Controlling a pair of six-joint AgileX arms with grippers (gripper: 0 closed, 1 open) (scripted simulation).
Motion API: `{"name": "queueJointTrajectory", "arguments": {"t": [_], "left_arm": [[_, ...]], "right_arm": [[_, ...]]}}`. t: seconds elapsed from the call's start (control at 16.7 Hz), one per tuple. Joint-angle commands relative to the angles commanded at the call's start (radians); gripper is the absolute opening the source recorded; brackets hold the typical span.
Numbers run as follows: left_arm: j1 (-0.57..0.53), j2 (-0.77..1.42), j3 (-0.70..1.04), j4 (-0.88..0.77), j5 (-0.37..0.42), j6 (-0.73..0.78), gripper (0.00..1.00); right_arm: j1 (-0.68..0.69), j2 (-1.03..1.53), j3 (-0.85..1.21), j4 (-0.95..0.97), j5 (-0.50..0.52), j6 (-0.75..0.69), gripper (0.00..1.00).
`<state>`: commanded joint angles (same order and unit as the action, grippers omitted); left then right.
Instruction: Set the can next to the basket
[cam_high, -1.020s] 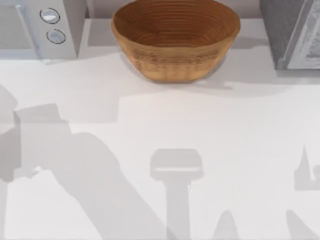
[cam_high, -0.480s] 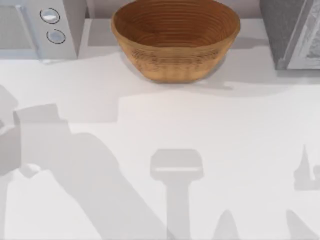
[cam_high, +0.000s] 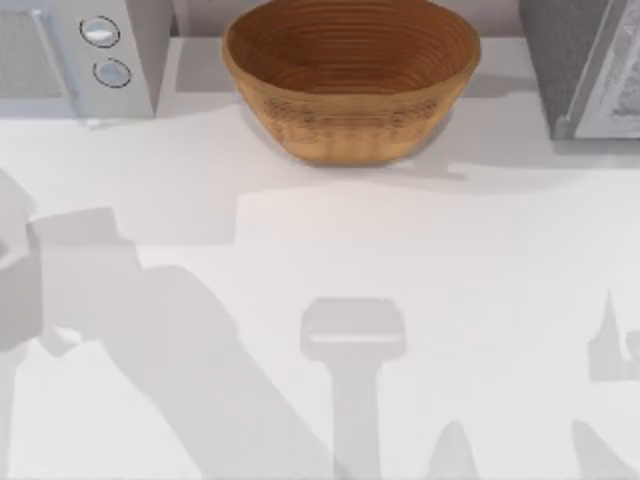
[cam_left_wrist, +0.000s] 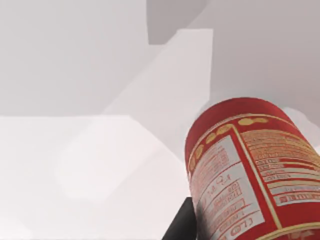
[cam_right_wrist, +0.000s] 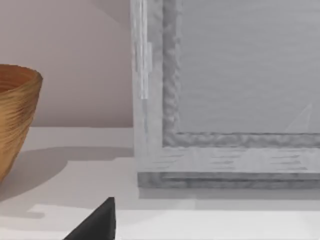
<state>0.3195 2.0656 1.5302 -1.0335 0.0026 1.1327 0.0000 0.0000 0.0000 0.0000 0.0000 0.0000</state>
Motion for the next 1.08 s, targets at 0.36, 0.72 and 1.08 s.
{"name": "queueJointTrajectory", "arguments": {"t": [0.36, 0.72, 1.08], "left_arm": [[-0.037, 0.009, 0.017, -0.009, 0.000, -0.063, 0.00], [-0.230, 0.059, 0.099, -0.055, 0.000, -0.426, 0.00], [-0.499, 0.112, 0.173, -0.118, 0.007, -0.979, 0.00]], "right_arm": [[0.000, 0.000, 0.000, 0.000, 0.000, 0.000, 1.00], [0.000, 0.000, 0.000, 0.000, 0.000, 0.000, 1.00], [0.000, 0.000, 0.000, 0.000, 0.000, 0.000, 1.00]]}}
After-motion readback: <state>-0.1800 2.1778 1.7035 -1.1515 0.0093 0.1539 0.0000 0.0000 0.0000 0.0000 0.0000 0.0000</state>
